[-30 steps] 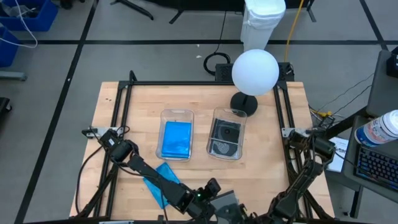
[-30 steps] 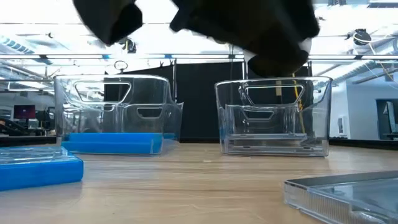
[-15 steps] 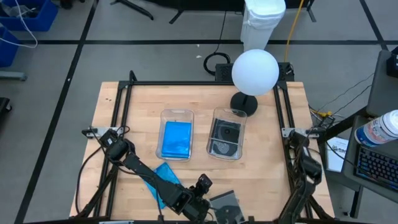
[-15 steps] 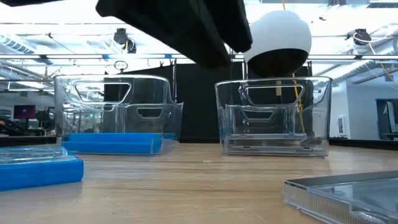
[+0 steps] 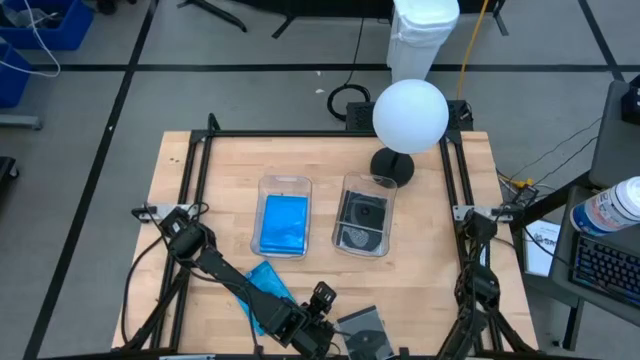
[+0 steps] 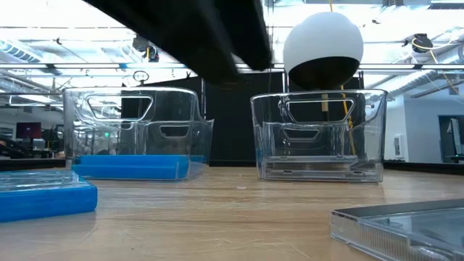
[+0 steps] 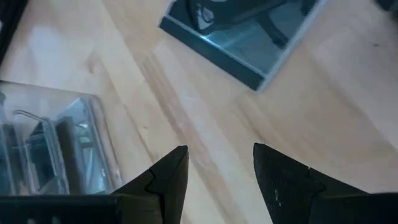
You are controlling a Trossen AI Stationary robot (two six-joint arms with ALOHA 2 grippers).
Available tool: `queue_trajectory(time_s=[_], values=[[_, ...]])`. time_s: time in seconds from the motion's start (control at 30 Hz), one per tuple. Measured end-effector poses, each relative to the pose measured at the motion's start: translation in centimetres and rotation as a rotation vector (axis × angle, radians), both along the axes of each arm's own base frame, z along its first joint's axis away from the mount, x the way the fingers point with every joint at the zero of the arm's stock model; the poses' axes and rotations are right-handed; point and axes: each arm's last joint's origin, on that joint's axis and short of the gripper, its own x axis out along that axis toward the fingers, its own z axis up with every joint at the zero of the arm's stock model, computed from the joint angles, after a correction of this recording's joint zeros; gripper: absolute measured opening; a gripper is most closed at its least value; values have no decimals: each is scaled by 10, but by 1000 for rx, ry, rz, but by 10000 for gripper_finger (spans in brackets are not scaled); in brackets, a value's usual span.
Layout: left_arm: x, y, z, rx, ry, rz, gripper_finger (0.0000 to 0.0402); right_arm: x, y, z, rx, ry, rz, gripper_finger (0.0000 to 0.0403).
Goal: Pick & place jewel cases by type
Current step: Put the black CD case into the right transparent bin
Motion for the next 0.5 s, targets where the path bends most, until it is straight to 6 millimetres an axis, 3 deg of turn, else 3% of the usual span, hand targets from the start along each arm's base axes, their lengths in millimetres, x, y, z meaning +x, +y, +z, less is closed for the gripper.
queue_trajectory(time_s=[0.17,0.5], values=[[-7,-8,0,1,7,-15,186,-3,4,-14,-25,6,7,224],[-7,-8,0,-6,-3,18,186,-23,16,-10,-178,-169,26,229]])
